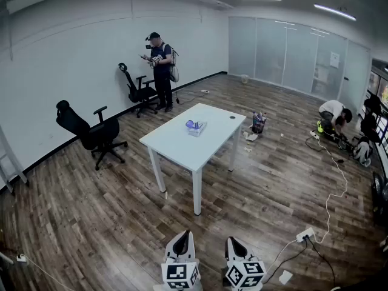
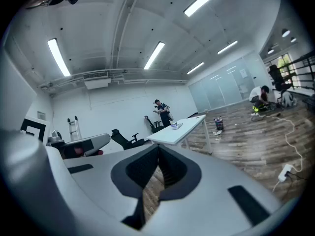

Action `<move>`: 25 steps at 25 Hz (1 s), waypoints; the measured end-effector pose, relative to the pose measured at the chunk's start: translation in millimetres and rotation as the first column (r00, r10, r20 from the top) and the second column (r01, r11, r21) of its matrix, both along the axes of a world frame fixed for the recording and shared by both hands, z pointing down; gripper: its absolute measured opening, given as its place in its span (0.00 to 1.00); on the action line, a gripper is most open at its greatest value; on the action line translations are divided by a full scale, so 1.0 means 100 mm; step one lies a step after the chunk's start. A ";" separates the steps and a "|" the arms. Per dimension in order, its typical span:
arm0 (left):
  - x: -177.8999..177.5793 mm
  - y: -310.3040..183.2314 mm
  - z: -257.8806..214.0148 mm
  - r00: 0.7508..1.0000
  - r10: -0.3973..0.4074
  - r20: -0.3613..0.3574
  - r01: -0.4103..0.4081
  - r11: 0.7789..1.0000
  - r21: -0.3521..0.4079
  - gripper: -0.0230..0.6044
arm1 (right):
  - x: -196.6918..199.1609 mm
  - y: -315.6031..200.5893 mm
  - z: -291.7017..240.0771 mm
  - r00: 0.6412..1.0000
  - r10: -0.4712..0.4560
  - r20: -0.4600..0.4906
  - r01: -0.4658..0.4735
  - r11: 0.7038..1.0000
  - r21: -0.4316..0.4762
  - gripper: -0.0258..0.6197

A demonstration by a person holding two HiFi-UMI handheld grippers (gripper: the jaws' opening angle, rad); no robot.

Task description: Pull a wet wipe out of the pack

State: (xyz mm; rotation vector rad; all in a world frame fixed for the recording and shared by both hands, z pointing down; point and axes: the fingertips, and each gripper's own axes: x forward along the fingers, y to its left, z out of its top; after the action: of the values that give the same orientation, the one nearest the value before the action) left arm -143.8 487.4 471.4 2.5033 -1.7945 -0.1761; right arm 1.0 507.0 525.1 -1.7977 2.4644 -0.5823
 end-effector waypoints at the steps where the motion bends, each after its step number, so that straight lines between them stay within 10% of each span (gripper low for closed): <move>1: 0.01 -0.03 0.00 1.000 0.004 -0.002 -0.004 1.000 0.001 0.03 | 0.01 -0.04 0.00 1.000 0.004 0.002 -0.004 1.000 0.003 0.05; 25: 0.09 -0.76 -0.05 0.999 0.034 0.009 -0.034 0.999 0.004 0.03 | 0.07 -0.78 0.05 0.998 0.039 0.042 -0.039 0.999 -0.005 0.05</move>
State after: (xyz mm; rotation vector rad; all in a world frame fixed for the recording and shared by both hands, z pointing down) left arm -134.6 411.8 466.5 2.5398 -1.7558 -0.1675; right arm 7.5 429.4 529.8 -1.8108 2.3971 -0.6165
